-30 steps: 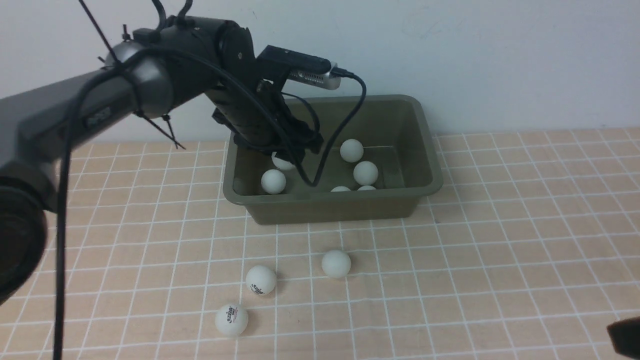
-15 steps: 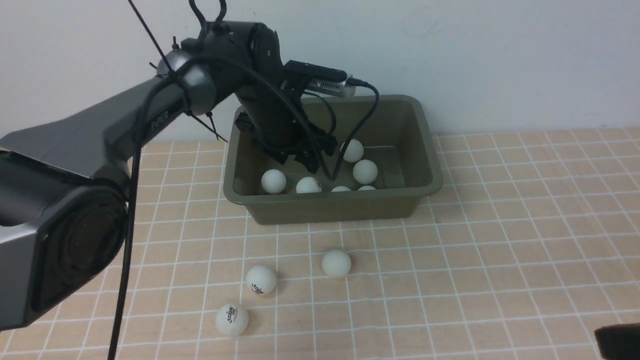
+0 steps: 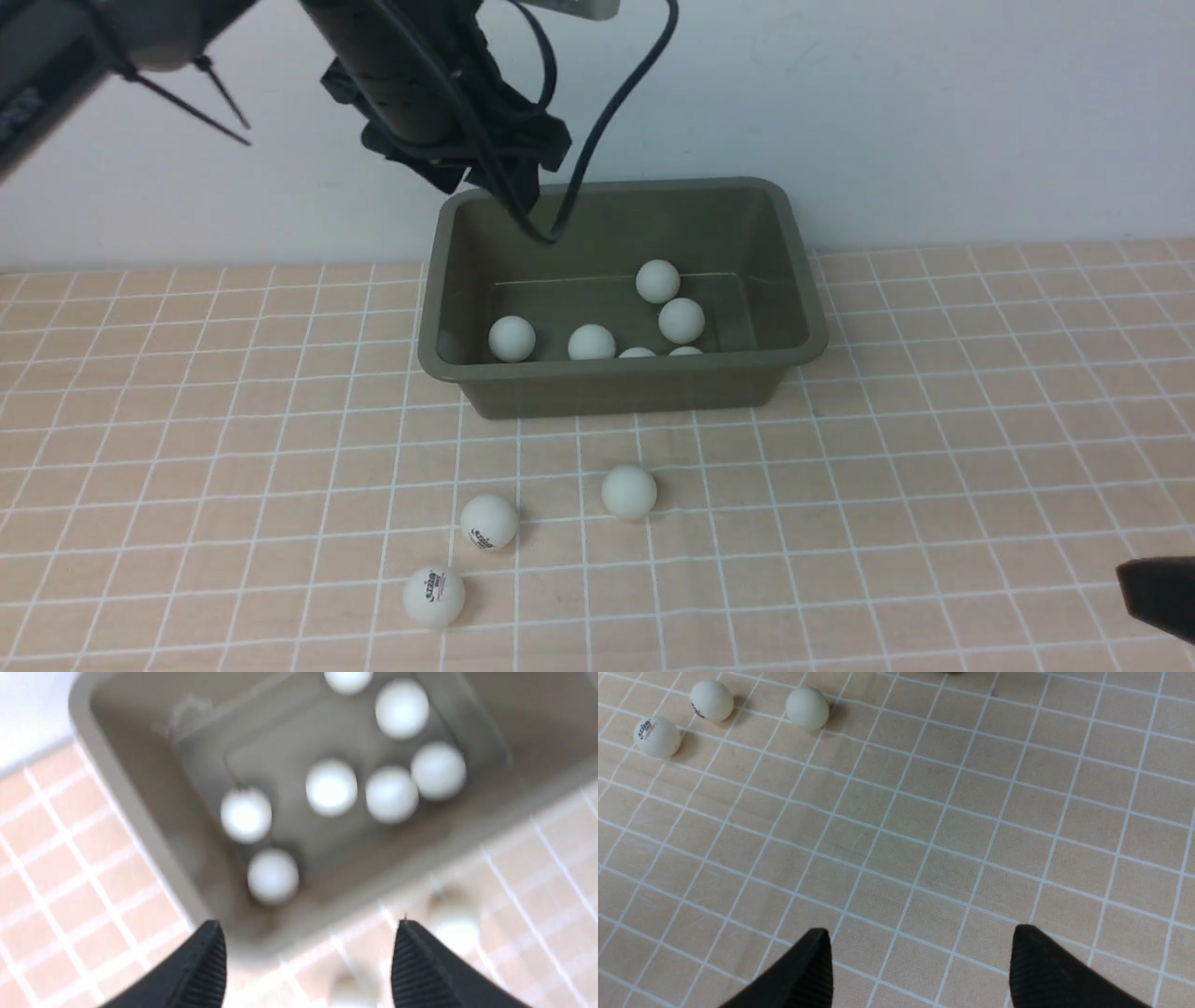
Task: Put the table tennis balls into the box on the light coffee tablecloth.
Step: 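Reach for and grasp a ping pong ball on the table beside the basket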
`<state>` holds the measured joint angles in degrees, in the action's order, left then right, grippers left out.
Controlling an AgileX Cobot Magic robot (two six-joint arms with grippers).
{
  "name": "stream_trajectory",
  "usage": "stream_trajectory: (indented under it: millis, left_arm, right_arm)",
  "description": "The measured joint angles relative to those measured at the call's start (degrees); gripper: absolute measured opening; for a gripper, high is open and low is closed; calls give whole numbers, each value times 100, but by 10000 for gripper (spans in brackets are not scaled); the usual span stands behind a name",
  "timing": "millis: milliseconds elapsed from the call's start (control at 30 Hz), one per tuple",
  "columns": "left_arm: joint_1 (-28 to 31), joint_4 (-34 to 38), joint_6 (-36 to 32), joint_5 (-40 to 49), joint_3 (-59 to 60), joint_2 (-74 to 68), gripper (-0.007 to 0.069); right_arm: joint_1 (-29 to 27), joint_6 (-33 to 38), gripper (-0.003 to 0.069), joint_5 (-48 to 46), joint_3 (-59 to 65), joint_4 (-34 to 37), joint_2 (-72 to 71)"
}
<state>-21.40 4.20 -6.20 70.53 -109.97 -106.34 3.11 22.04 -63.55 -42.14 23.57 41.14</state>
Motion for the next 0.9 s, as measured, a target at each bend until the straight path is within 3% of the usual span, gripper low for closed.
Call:
stream_trajectory:
  millis: [267,533,900]
  left_arm:
    - [0,68,50,-166,3107,2051,394]
    - [0,508,108,-2052,5706,2867,394]
    - [0,598,-268,-3069,5922,1827,396]
  right_arm:
    - [0,19,449,78,0,-25,0]
    - [0,21,449,92,0,7,0]
    - [0,21,447,92,0,95,0]
